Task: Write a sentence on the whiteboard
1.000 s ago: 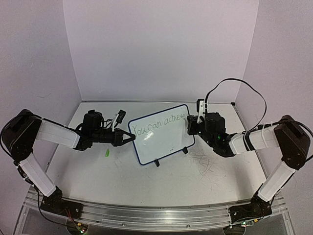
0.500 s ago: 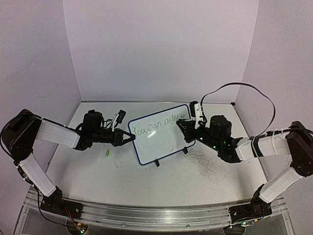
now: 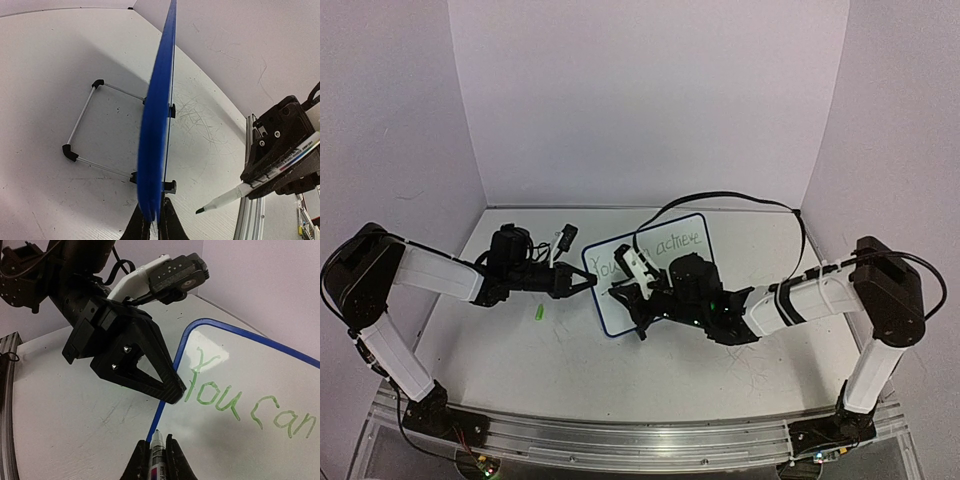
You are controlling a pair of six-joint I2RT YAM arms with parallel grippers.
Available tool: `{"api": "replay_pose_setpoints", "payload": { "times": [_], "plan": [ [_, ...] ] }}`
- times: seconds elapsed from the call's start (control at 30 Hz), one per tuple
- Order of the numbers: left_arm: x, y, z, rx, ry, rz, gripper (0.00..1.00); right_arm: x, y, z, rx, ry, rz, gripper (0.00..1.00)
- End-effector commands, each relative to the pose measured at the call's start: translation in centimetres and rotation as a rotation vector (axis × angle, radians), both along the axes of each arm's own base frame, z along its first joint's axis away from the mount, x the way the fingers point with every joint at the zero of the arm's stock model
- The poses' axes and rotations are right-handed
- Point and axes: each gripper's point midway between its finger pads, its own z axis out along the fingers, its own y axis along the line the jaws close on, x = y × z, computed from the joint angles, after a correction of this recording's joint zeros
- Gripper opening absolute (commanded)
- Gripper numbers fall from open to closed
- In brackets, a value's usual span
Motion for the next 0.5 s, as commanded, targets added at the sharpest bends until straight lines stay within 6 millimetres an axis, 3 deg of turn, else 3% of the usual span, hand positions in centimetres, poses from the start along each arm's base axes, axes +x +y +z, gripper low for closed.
{"api": "replay_pose_setpoints", "payload": {
  "times": [0.0,0.17,0.47],
  "plan": [
    [1.3,0.5,-2.0,0.083,0.006,0.052,0.0,0.8,1.3,0.8,-0.017,-0.053,-0.021,0.0],
    [1.2,0.5,-2.0,0.083,0.005,0.051,0.0,2.3,1.0,0.4,-0.033,-0.058,-0.104,0.0],
    [1.2,0.5,-2.0,0.084,0.002,0.049,0.0,2.6,0.8,-0.9,-0.06,-0.038,-0.13,0.0]
  ]
}}
